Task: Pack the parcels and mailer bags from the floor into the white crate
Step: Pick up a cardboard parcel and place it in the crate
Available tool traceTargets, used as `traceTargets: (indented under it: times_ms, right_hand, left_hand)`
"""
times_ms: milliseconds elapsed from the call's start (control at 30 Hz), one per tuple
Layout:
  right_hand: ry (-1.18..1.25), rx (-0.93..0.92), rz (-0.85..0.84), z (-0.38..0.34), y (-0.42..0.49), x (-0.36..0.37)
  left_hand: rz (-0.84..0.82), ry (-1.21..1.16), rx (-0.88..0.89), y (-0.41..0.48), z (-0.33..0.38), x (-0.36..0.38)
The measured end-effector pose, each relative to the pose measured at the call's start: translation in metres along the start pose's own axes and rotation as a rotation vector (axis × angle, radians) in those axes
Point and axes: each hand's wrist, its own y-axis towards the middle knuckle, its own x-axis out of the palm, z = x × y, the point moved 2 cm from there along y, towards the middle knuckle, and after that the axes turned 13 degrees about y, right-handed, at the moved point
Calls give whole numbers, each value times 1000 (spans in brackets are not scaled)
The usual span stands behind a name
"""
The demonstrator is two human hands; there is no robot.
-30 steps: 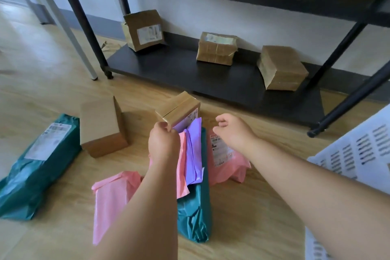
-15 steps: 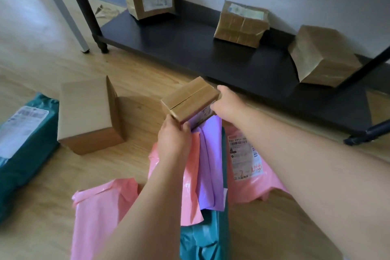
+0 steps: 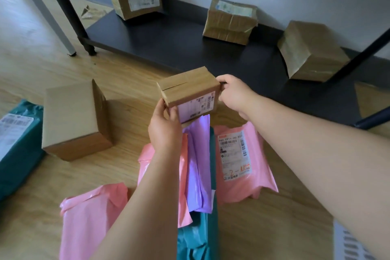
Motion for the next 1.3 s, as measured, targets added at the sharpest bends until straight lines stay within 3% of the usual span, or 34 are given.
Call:
traceTargets:
  times_ms: [333, 700, 1067, 1300]
  right_hand:
    - [177, -32, 104, -2, -81, -83]
    - [306, -109, 239, -32, -223, -183]
    - [332, -151, 343, -5, -373, -285]
    - [404, -149, 411, 22, -451, -335]
  left_hand:
    - [-23, -84, 61, -43, 73, -8]
    - [-91, -170, 202, -162, 160, -46]
    - [-455, -220, 395, -316, 213, -71]
    - [-505, -143, 495, -398, 233, -62]
